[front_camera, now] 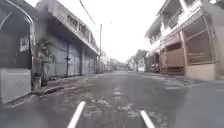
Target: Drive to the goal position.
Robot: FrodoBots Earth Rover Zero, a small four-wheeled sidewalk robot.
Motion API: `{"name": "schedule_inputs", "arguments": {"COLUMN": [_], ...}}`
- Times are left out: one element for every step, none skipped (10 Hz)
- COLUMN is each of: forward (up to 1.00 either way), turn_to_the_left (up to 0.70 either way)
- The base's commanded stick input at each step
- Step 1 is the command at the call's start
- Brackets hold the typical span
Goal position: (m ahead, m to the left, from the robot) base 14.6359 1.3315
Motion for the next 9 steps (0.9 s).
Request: {"name": "schedule_inputs", "arguments": {"forward": [0.70,0.70,0.70,0.70,0.70,0.70,0.70,0.70,0.70], "turn_to_the_left": [0.00,0.00,0.00,0.00,0.00,0.00,0.00,-0.03,-0.14]}}
